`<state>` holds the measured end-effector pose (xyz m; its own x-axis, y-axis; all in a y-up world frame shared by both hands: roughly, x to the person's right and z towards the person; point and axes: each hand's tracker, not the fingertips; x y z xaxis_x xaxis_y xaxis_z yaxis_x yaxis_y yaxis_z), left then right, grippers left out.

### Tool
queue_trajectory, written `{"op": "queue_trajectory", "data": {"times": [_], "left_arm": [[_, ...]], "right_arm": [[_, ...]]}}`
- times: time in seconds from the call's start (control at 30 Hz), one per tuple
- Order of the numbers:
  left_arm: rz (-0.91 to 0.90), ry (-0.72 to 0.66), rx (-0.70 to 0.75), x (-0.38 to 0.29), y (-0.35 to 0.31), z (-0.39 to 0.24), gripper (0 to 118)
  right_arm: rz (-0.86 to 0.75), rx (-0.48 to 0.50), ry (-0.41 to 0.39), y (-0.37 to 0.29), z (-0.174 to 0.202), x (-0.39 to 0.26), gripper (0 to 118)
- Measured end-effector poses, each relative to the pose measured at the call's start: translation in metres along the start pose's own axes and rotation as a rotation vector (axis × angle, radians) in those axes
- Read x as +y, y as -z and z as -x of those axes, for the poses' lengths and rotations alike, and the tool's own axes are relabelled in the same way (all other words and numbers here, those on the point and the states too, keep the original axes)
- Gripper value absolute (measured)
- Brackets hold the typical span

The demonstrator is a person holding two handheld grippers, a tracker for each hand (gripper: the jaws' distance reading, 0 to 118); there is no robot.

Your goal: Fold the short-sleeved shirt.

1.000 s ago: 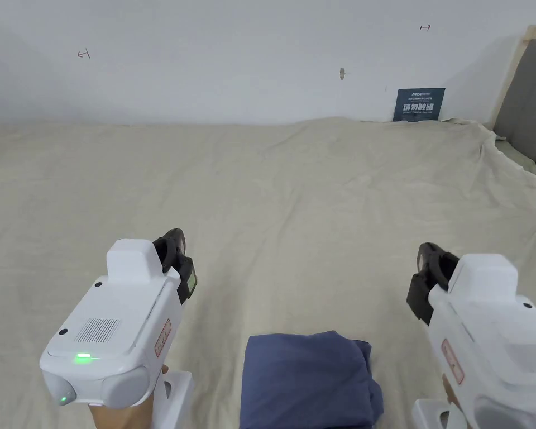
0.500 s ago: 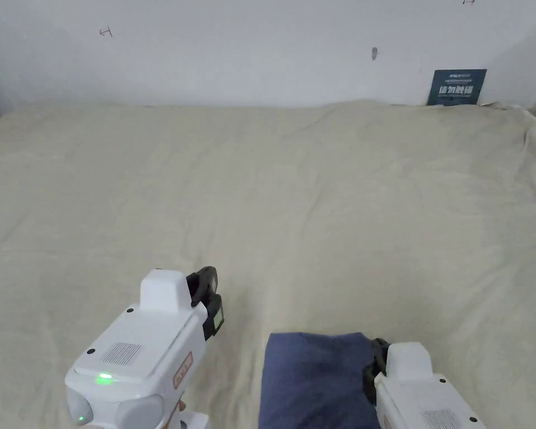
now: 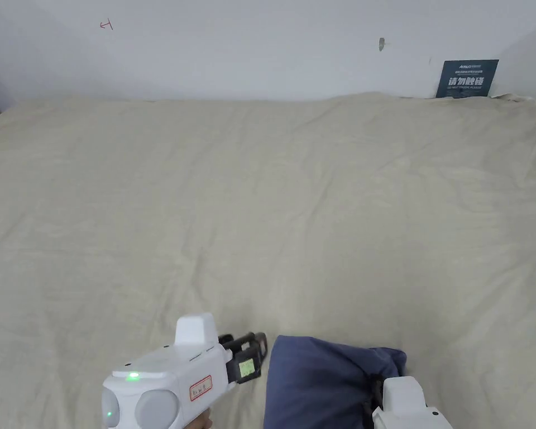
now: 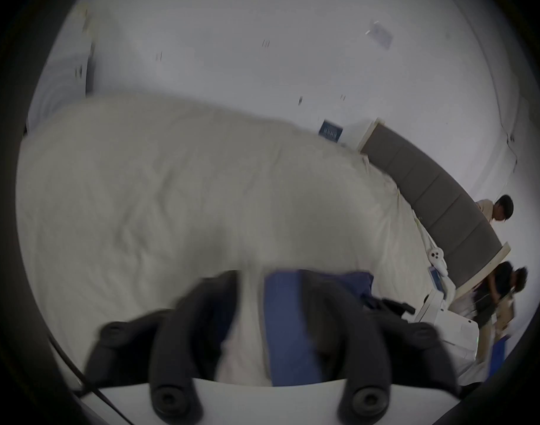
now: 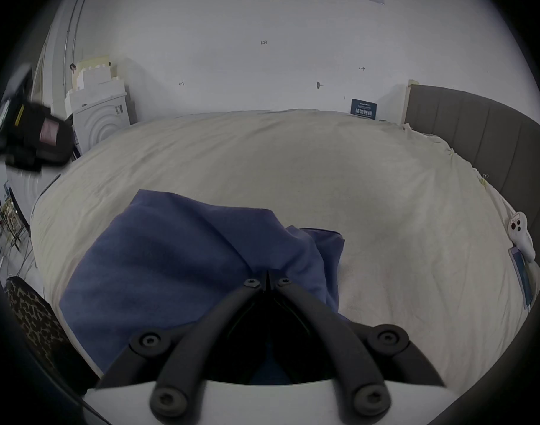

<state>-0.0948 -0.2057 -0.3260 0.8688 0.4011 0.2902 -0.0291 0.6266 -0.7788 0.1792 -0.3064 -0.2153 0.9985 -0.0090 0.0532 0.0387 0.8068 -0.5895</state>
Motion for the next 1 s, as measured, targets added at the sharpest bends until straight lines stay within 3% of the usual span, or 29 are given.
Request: {"op": "queue_trajectory", "data": {"times": [0.03, 0.07, 0.3, 0.4, 0.47, 0.6, 0.77, 1.0], "left_arm": [[0.05, -0.029, -0.011, -0.004, 0.009, 0.002, 95], [0.113, -0.038, -0.034, -0.007, 0.018, 0.004, 99], [0.271, -0.01, -0.057, -0.02, 0.063, 0.011, 100], [0.343, -0.049, -0.132, -0.017, 0.076, 0.015, 98], [0.383, -0.081, -0.2, -0.016, 0.083, 0.018, 81], [0.392, -0.054, -0.236, -0.014, 0.094, 0.02, 64], [0.41, -0.058, -0.29, -0.012, 0.095, 0.024, 25], [0.356, -0.027, -0.304, -0.003, 0.071, 0.015, 18]], "right_arm": [[0.001, 0.002, 0.004, 0.0, 0.0, 0.0, 0], [0.002, 0.003, 0.004, 0.0, 0.0, 0.0, 0], [0.01, 0.01, 0.007, -0.003, 0.0, 0.002, 0], [0.01, 0.012, 0.004, -0.003, 0.0, 0.002, 0], [0.01, 0.013, 0.002, -0.003, 0.0, 0.001, 0], [0.013, 0.016, 0.01, -0.003, -0.001, 0.002, 0], [0.013, 0.016, 0.027, -0.005, 0.0, 0.003, 0], [0.012, 0.029, 0.038, -0.019, -0.004, 0.022, 0]]}}
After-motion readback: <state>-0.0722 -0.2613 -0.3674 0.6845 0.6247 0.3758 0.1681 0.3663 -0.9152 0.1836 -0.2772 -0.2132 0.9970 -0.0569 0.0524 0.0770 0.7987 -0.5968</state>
